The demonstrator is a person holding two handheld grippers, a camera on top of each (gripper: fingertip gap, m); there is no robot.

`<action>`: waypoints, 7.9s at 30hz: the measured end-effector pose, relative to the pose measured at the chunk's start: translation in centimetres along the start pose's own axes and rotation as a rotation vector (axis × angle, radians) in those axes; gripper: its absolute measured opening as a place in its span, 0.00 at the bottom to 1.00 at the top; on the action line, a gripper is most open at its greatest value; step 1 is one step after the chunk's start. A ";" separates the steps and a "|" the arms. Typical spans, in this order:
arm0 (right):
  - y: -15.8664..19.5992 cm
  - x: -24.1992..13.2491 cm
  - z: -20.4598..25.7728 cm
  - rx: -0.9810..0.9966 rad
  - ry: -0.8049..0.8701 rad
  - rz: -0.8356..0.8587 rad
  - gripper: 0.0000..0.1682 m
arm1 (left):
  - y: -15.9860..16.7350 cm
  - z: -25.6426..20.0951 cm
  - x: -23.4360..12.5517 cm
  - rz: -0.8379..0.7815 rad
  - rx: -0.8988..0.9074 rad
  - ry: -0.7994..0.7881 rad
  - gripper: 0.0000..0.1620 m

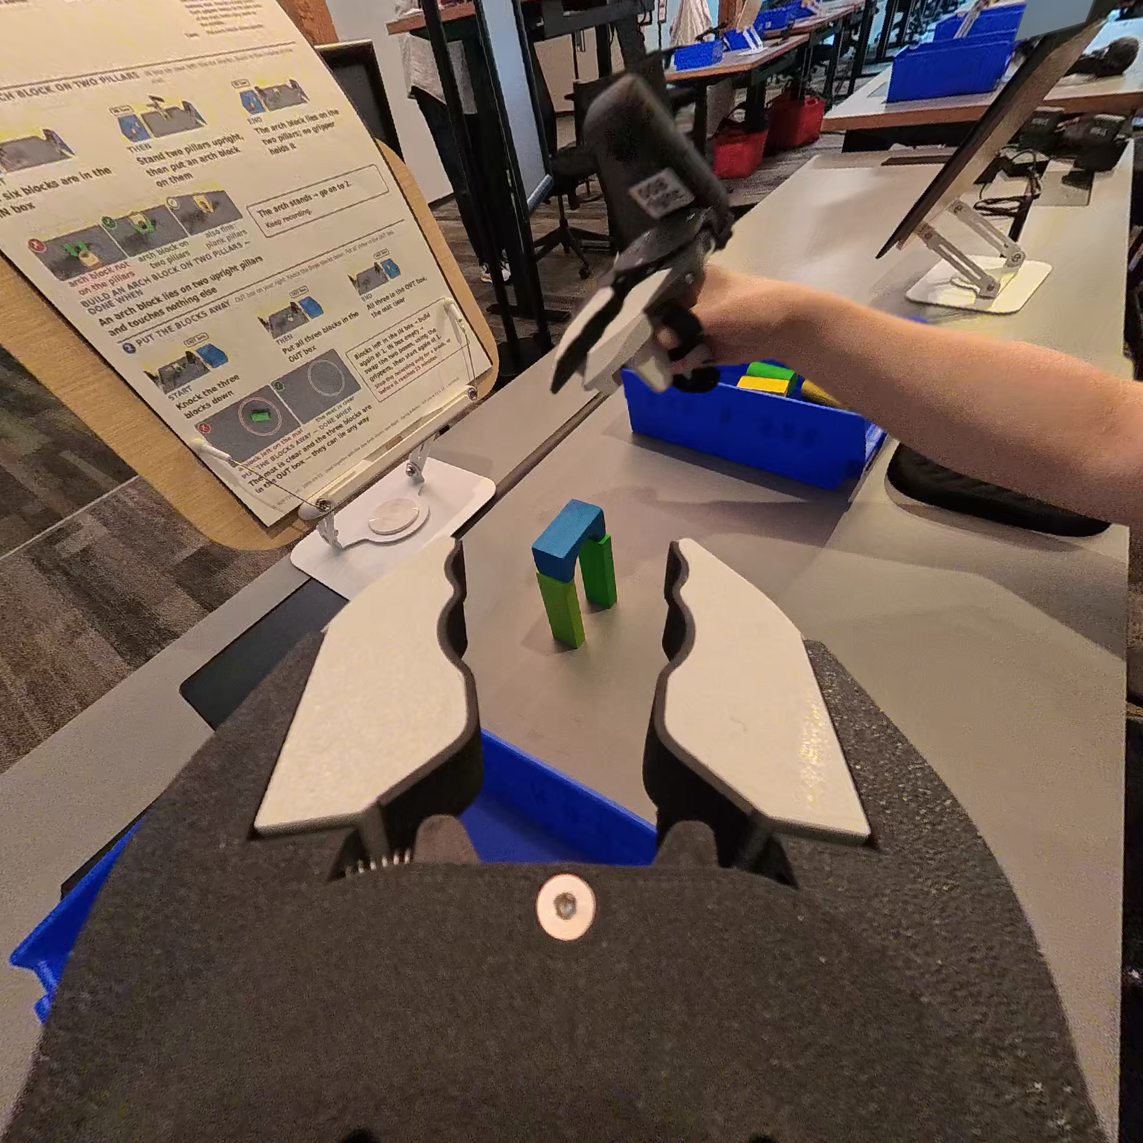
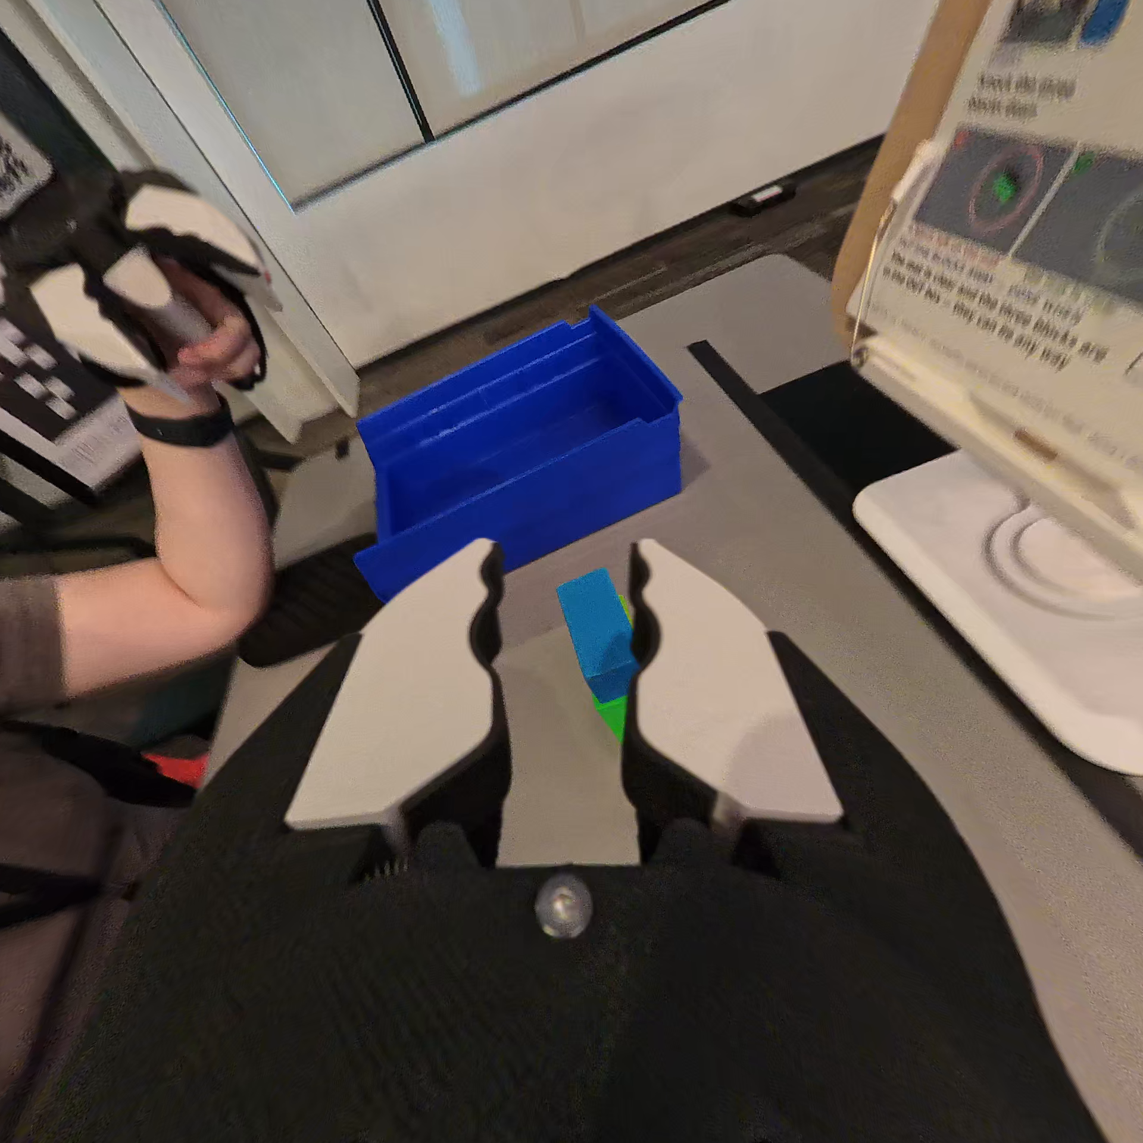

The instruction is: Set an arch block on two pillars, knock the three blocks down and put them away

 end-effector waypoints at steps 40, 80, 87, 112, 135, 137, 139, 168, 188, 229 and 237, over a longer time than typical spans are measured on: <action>13.0 11.8 8.0 -0.221 -0.150 0.315 0.32 | 0.9 -1.5 0.3 0.211 0.140 -0.054 0.40; 13.8 -21.6 3.4 0.057 0.679 0.619 0.11 | 5.0 -5.0 10.8 0.571 0.047 -0.087 0.34; 15.4 -22.4 0.6 0.085 0.739 0.632 0.19 | 9.3 -6.2 14.8 0.872 0.161 -0.228 0.35; 9.1 -20.3 5.5 -0.295 0.961 0.544 0.16 | 13.7 -6.7 18.1 1.186 0.207 -0.277 0.21; 6.9 0.2 8.5 0.315 -0.159 -0.353 0.31 | 0.1 -13.3 12.2 0.185 0.239 -0.112 0.20; 7.5 0.9 8.2 0.342 -0.181 -0.324 0.14 | 0.7 -13.8 13.0 0.179 0.267 -0.148 0.21; 7.5 0.4 7.8 0.322 -0.153 -0.306 0.10 | 1.0 -13.6 13.2 0.167 0.309 -0.286 0.36; 16.7 -26.9 2.8 0.774 0.635 0.244 0.20 | 12.6 -10.0 18.7 1.148 0.050 -0.219 0.49; 8.0 -22.6 8.1 0.248 0.583 0.052 0.18 | 7.1 -8.3 16.4 0.826 0.094 -0.113 0.20; 13.7 -21.4 2.0 0.413 0.348 0.244 0.25 | -1.5 -1.2 1.3 -0.042 -0.102 -0.015 0.42; 10.1 -29.8 8.1 -0.003 0.982 -0.040 0.42 | 3.0 6.6 -4.0 0.252 -0.163 -0.598 0.45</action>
Point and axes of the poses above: each gripper's, where its closed fingertips meet, x out along the fingers, y out of its underside, z = x × y across the jaws, the point moved 10 cm from there along -x, back along the fingers, and after that the axes turned 12 degrees about -y, right-handed, at the moved point
